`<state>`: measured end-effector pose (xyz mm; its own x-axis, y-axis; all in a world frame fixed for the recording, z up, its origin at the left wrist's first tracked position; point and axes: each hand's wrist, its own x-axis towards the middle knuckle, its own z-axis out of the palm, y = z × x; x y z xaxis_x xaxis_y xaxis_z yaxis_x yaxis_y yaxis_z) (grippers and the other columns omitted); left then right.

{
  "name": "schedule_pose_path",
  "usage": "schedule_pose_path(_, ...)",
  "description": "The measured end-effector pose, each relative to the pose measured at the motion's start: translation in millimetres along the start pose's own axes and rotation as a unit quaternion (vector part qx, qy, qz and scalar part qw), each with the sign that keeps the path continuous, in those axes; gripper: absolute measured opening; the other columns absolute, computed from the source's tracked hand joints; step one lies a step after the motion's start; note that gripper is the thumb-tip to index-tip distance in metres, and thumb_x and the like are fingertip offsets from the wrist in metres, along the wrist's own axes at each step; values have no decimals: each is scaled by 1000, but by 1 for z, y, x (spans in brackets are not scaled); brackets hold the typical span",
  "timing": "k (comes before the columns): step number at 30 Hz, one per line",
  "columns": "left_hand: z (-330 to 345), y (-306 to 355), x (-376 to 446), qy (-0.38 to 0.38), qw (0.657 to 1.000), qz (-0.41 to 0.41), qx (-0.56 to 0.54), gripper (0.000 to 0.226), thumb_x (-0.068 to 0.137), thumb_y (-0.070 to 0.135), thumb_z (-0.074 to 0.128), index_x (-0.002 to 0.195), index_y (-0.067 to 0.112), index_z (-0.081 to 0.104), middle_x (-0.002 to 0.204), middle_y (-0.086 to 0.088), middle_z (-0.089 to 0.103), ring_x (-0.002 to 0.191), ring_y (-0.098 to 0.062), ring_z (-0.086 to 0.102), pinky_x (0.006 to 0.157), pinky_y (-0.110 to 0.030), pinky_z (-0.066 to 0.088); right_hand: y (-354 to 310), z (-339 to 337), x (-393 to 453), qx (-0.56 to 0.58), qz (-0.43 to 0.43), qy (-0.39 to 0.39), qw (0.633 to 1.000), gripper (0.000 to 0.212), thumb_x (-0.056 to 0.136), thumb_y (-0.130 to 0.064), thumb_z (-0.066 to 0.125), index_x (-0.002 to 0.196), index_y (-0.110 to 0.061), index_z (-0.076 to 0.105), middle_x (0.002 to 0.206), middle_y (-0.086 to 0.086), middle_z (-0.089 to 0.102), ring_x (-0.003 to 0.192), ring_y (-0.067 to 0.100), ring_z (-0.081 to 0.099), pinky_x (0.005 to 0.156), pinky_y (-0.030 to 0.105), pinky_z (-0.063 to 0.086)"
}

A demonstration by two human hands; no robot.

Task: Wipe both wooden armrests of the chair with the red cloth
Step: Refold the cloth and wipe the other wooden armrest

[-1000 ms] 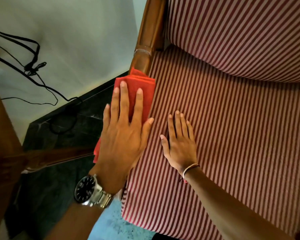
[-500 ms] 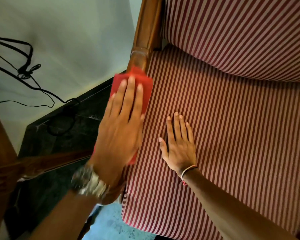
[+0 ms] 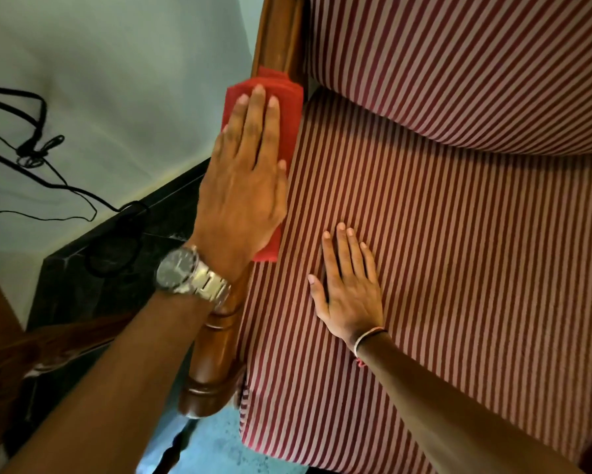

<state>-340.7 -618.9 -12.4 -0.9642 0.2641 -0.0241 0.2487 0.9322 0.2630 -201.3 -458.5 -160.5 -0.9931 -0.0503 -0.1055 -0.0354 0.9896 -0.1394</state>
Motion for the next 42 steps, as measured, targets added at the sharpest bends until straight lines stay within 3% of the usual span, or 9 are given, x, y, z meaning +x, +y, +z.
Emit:
schedule_pose_path(7, 2, -2, -65, -10, 1000, 0, 8, 63, 107, 27, 35, 161, 9, 6, 171, -13, 7, 158, -26, 4, 128, -46, 10, -1, 0, 1, 0, 1, 0, 1000, 70, 105, -51, 29, 162, -13, 19, 171, 14, 11, 160, 25, 10, 129, 50, 18)
schedule_pose_path(14, -2, 2, 1, 6, 1000, 6, -8, 66, 104, 26, 38, 161, 10, 7, 171, -14, 8, 158, -28, 7, 126, -44, 8, -1, 0, 1, -2, 1, 3, 1000, 69, 105, -51, 29, 162, -12, 19, 171, 14, 12, 160, 25, 10, 130, 50, 17)
schedule_pose_path(20, 1, -2, -51, -7, 1000, 12, 10, 65, 104, 26, 34, 161, 9, 8, 170, -14, 10, 158, -28, 7, 128, -46, 10, -2, 0, 0, -3, 4, 10, 1000, 69, 105, -50, 31, 162, -12, 20, 171, 15, 13, 160, 26, 11, 129, 50, 20)
schedule_pose_path(25, 0, -6, -15, 4, 1000, 26, -9, 65, 105, 29, 30, 161, 9, 6, 171, -15, 6, 158, -28, 4, 129, -47, 11, -3, 0, 0, -12, 5, 7, 1000, 69, 105, -52, 25, 162, -13, 18, 171, 14, 11, 160, 25, 9, 130, 49, 16)
schedule_pose_path(32, 6, -6, -66, -4, 1000, 7, 14, 64, 106, 31, 30, 161, 10, 3, 171, -16, 3, 158, -30, 2, 128, -48, 12, -4, 1, -1, -8, 8, 12, 1000, 69, 106, -51, 30, 162, -13, 18, 171, 14, 11, 160, 25, 9, 130, 49, 18)
schedule_pose_path(38, 3, -3, -9, 10, 1000, 17, 23, 66, 105, 30, 33, 161, 11, 4, 171, -16, 3, 158, -31, 4, 128, -51, 14, -4, 2, -2, -10, 9, 21, 1000, 69, 105, -50, 32, 162, -12, 19, 171, 14, 13, 160, 26, 11, 129, 50, 19)
schedule_pose_path(42, 5, -2, -36, 3, 1000, 7, 29, 64, 107, 30, 32, 161, 14, 1, 171, -14, -1, 158, -29, 1, 128, -50, 11, -3, 1, -2, 0, 1, 19, 1000, 69, 105, -51, 30, 162, -13, 19, 171, 14, 12, 160, 25, 10, 130, 49, 17)
